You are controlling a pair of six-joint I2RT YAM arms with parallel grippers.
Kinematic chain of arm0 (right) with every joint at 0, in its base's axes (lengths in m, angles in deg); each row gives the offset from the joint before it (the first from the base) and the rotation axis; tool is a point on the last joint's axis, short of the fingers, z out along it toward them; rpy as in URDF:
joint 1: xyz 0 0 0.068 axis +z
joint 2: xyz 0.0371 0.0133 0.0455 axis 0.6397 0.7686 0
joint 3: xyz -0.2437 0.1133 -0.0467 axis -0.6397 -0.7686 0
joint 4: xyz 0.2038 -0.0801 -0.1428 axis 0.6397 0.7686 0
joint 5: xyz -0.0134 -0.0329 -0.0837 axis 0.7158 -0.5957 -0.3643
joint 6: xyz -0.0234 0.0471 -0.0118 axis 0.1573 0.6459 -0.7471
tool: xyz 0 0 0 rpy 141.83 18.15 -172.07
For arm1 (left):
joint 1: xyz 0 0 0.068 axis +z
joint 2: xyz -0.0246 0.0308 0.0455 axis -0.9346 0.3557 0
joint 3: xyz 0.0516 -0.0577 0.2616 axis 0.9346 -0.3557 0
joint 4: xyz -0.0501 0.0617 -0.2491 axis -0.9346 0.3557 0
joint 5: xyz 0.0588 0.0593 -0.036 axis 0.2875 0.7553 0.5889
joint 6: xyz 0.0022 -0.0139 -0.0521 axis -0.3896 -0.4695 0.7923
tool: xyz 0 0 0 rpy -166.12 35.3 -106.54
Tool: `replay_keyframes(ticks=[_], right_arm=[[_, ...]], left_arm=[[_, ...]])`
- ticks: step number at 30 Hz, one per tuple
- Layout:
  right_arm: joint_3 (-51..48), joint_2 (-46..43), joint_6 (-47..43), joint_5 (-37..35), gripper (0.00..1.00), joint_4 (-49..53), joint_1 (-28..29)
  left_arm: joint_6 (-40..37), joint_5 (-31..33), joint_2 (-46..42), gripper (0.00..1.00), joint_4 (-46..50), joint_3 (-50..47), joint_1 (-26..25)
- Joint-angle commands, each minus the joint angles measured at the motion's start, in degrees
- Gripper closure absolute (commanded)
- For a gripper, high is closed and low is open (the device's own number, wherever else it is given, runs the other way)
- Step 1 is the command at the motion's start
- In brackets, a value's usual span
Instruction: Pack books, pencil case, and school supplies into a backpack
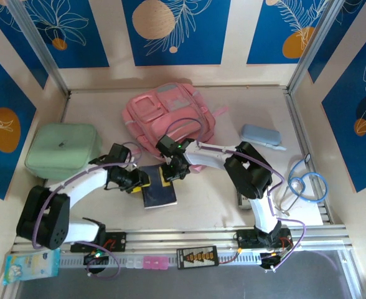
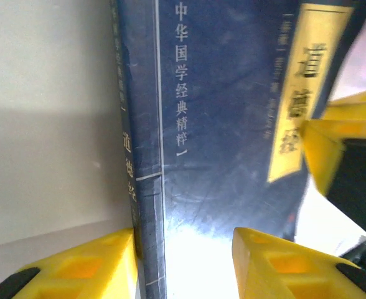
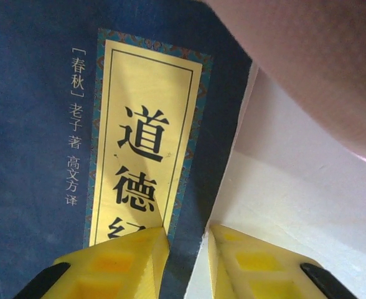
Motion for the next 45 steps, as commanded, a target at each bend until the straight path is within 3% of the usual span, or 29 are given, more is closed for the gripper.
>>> replay_keyframes(ticks=[1,5,14,25,27,31,37,40,45], right_arm=[[-2.5,4.3,1.8,-2.0,0.74,2.8,-0.1],[-3.3,4.1,2.4,-2.6,0.75,3.1,-0.5],[-4.2,4.6,3.8,-4.3,0.78,4.5,-1.2],[-5.0,0.4,2.2,-3.9,0.74,2.2,-0.5],[-5.1,-2.6,2.1,-4.1,0.71,1.5,-0.4],[-6.6,-10.7,2.2,-3.9,0.64,-1.6,-0.8],[-12.2,-23.8,5.5,-3.2,0.38,-8.0,-3.5],[-15.7,-29.1,7.3,-0.1,0.32,-12.2,-6.3],[-17.9,-34.2,12.1,14.2,0.29,-19.3,-13.8]], left_arm=[[3.2,-9.6,-3.3,0.59,-7.0,2.8,-0.4],[6.2,-11.0,-3.5,0.62,-11.2,0.0,-0.4],[5.6,-8.1,-0.5,0.68,-10.5,-1.6,-0.3],[2.6,-3.1,-2.7,0.94,-4.0,0.1,-0.1],[1.5,-2.0,-3.8,1.00,-1.4,1.3,-0.1],[0.1,3.5,-7.7,1.00,6.2,4.1,-0.1],[-1.5,12.4,-14.6,1.00,16.1,10.1,-0.2],[-1.4,14.2,-17.2,1.00,15.0,13.6,-0.1],[0.4,12.8,-16.2,1.00,2.0,18.3,-0.3]])
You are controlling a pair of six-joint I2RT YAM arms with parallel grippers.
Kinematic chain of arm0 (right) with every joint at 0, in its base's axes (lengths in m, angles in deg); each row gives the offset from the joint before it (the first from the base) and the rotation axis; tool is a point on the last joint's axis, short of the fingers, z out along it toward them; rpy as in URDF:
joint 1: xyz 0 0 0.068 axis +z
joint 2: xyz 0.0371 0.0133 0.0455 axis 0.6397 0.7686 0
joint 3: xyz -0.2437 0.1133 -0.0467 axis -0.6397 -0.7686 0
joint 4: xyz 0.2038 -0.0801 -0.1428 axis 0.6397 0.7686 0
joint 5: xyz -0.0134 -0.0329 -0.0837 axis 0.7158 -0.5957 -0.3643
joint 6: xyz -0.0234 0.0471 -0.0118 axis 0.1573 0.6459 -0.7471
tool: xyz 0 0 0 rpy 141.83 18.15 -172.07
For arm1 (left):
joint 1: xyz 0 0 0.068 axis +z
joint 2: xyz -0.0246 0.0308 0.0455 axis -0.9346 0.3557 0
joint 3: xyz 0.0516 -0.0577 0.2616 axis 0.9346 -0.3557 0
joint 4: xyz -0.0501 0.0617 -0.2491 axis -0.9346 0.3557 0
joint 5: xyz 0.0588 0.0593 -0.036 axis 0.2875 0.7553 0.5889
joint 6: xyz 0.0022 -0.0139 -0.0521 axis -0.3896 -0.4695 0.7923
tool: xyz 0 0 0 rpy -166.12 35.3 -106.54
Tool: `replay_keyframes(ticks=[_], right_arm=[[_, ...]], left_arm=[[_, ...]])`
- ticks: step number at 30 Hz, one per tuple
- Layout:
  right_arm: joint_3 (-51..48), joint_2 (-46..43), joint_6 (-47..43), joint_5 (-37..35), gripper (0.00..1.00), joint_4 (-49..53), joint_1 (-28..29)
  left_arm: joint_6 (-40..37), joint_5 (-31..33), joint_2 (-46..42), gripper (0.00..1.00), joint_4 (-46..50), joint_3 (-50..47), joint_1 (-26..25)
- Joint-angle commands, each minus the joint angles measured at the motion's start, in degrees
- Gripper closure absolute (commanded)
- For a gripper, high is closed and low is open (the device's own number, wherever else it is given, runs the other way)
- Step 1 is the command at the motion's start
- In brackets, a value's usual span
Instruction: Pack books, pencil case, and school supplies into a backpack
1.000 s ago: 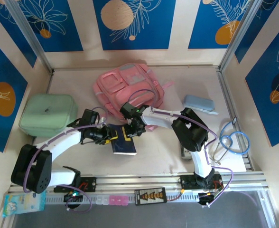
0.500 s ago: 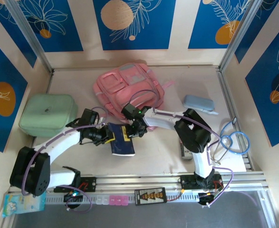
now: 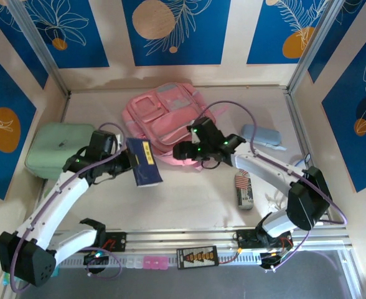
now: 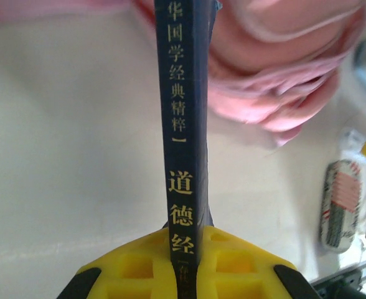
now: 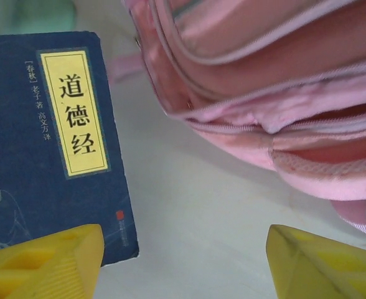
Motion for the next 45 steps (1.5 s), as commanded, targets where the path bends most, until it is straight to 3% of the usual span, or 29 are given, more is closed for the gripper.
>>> replay_keyframes(ticks=[1,6,13,16,21,34,40,45], right_arm=[[-1.7,-2.2,4.8,10.6,0.28,-6.8,-3.4],[-3.2,-4.9,12.5,16.8,0.24,-14.3,-8.2],[-6.3,-5.6,24.9,25.8,0.15,-25.7,-14.9],[-9.0,-5.0,37.7,27.8,0.14,-33.9,-17.9],[-10.5,-2.8,50.4,26.7,0.11,-46.5,-17.4],[-7.8,3.3,56.4,18.1,0.10,-57.6,-13.4],[-11.5,5.8,57.7,9.9,0.18,-70.9,-12.0],[-10.0,9.3,58.7,10.3,0.30,-74.2,-11.7]], left_arm=[[1.4,-0.7,0.7,1.00,-13.8,2.7,-0.1],[11.2,-3.9,7.4,1.00,-39.5,3.0,-0.6],[22.4,-3.2,17.5,1.00,-58.2,6.4,-2.1],[27.8,-0.9,19.6,1.00,-65.8,5.7,-2.5],[33.4,0.7,22.0,1.00,-70.2,7.0,-3.2],[39.1,-0.4,24.8,1.00,-75.8,6.6,-5.6],[42.0,-0.7,25.8,1.00,-78.5,4.7,-6.0],[42.1,-1.5,25.4,1.00,-78.9,3.6,-6.0]])
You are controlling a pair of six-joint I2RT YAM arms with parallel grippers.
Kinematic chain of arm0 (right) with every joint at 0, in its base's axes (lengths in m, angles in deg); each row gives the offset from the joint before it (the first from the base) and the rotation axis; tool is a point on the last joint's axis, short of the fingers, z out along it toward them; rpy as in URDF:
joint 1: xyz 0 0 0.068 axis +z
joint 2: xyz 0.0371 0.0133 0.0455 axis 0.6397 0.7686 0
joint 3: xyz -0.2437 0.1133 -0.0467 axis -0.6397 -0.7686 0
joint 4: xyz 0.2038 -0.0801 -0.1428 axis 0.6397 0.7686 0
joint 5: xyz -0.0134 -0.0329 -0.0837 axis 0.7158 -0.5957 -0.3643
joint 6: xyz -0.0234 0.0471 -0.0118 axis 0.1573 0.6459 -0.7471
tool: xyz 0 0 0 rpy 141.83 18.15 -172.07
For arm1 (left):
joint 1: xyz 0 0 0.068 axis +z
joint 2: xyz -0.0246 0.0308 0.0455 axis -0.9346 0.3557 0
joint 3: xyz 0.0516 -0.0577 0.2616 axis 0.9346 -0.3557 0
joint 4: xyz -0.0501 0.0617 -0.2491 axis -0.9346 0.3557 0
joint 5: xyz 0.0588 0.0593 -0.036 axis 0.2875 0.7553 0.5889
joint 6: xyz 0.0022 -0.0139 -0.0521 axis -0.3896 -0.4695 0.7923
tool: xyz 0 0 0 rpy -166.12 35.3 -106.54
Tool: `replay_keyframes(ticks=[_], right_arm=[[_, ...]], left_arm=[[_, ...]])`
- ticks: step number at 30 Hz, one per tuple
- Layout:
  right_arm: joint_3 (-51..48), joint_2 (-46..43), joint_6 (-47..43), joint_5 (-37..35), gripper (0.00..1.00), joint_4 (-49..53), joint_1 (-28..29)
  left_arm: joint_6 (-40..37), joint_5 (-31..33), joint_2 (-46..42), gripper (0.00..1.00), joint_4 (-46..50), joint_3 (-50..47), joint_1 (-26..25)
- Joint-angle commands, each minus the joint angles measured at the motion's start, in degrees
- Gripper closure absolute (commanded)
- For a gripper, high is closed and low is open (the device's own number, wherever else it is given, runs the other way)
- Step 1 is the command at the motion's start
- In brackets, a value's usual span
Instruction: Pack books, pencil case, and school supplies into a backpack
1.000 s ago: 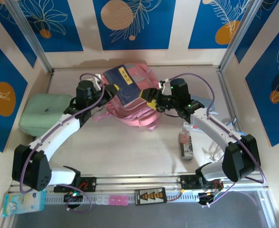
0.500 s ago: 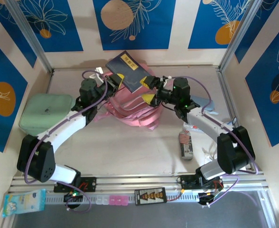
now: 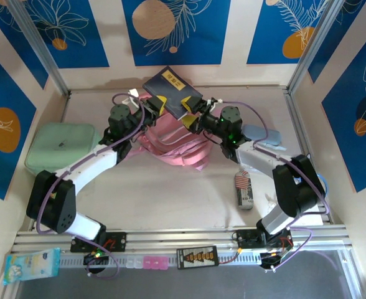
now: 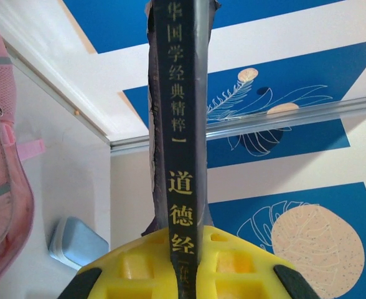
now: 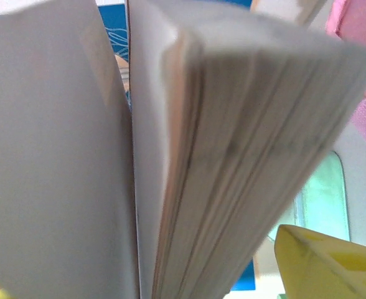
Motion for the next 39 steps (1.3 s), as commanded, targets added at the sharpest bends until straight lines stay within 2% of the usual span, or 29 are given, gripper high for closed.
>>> replay_keyframes(ticks=[1,5,11,12,14,16,19,21,24,29,30,33,39], right_arm=[[0.7,2.0,0.7,-2.6,0.32,-6.5,0.7],[0.3,2.5,0.3,-3.5,0.42,-8.2,1.0],[-1.7,0.1,-1.7,-5.7,0.73,-6.9,0.9],[-2.1,-0.8,-2.5,-6.0,0.76,-5.8,0.8],[-2.5,-2.5,-5.0,-6.6,0.91,-2.8,0.7],[-2.5,-4.5,-7.9,-6.8,1.00,1.7,0.4],[-2.5,-8.1,-13.0,-7.5,1.00,9.2,0.0],[-2.2,-10.9,-17.0,-8.1,1.00,14.8,-0.7],[-1.8,-14.9,-22.7,-8.6,1.00,23.8,-2.5],[-4.5,-22.2,-28.9,-11.6,1.00,35.6,-6.9],[-5.6,-23.7,-29.4,-11.7,1.00,36.8,-8.2],[-8.7,-27.4,-30.1,-10.9,1.00,38.9,-11.9],[-12.6,-31.8,-29.7,-9.4,1.00,41.8,-16.7]], left_arm=[[0.6,-1.5,-1.0,1.00,-5.4,-0.7,-0.6],[-0.5,-1.3,-2.1,1.00,-3.5,-2.1,-0.6],[-3.2,-2.2,-2.4,0.99,0.4,-1.7,-0.2],[-4.1,-2.5,-2.4,0.96,1.5,-1.4,-0.1],[-5.7,-2.5,-2.8,0.88,3.4,-1.2,0.0],[-8.6,-2.3,-3.4,0.75,6.0,-1.0,0.1],[-19.3,-3.0,-3.9,0.49,12.3,1.4,-0.1],[-29.1,-2.8,-3.8,0.30,20.5,3.6,-0.8],[-40.8,-1.8,-3.1,0.14,28.3,5.6,-2.1],[-55.6,-0.5,0.3,0.00,38.9,9.4,-3.6],[-59.8,-0.1,1.3,0.00,40.7,10.4,-4.2],[-69.3,6.5,5.4,0.00,48.9,14.3,-6.6],[-79.8,10.9,14.5,0.00,57.3,23.0,-9.4]])
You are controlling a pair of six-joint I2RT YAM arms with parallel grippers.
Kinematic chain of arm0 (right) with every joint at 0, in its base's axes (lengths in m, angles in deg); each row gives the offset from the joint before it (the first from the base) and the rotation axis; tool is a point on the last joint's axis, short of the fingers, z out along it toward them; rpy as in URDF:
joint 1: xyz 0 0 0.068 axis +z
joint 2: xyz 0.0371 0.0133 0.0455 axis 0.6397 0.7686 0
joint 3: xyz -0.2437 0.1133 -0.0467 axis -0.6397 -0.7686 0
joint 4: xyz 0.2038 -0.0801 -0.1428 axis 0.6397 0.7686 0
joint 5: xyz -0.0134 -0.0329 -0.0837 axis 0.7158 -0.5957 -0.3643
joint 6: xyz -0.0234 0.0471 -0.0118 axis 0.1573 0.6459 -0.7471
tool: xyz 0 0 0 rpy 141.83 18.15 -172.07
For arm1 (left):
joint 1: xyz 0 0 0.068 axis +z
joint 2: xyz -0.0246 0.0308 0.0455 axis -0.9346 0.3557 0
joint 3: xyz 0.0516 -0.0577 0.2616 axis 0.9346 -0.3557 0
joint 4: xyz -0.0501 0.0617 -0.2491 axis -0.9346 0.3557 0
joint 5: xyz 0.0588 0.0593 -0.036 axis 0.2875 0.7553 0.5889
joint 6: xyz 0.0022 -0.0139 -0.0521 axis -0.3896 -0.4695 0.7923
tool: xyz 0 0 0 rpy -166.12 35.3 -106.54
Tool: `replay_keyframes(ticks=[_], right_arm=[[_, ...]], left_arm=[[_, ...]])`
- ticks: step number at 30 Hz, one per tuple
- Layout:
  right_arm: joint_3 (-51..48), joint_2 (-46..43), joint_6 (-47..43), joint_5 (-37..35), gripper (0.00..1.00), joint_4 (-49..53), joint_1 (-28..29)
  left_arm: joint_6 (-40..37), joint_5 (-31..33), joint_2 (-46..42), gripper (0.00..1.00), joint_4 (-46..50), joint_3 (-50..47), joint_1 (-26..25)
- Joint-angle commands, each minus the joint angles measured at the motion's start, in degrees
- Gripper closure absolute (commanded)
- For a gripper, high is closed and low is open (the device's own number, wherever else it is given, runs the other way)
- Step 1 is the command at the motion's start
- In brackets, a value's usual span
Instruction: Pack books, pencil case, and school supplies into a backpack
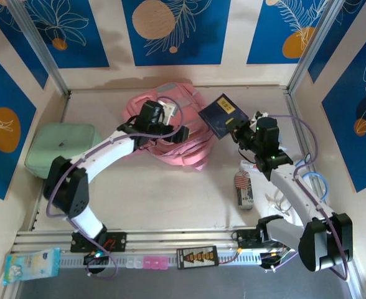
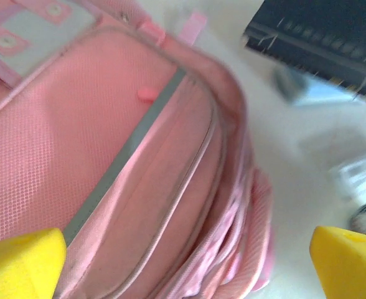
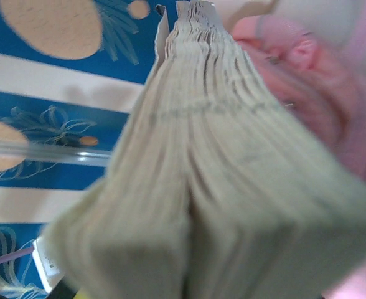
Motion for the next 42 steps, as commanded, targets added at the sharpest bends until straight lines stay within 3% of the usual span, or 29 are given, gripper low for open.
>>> replay_keyframes(ticks=[1,8,16,23,32,42], right_arm=[[-1.1,-2.7,-1.8,0.5,1.00,1.5,-1.2],[-1.9,-4.2,-1.4,2.2,1.00,3.8,-4.0],[-2.8,-6.3,-1.5,2.7,1.00,5.0,-5.9],[-3.4,-8.2,-1.5,2.2,1.00,6.4,-6.1],[-3.6,-8.1,-0.9,2.6,1.00,6.7,-6.1],[-3.5,-10.6,-3.3,-0.8,1.00,11.4,-6.7]], left_arm=[[-11.8,4.6,4.2,0.00,8.8,6.1,-1.5],[-15.9,13.2,15.7,0.06,18.6,19.7,-3.4],[-19.7,13.9,24.5,0.18,24.7,30.3,-4.5],[-22.1,14.4,27.4,0.19,25.5,31.6,-5.0],[-20.8,19.5,31.4,0.51,29.7,38.3,-4.9],[-18.9,16.8,20.6,0.97,24.4,34.0,-4.9]])
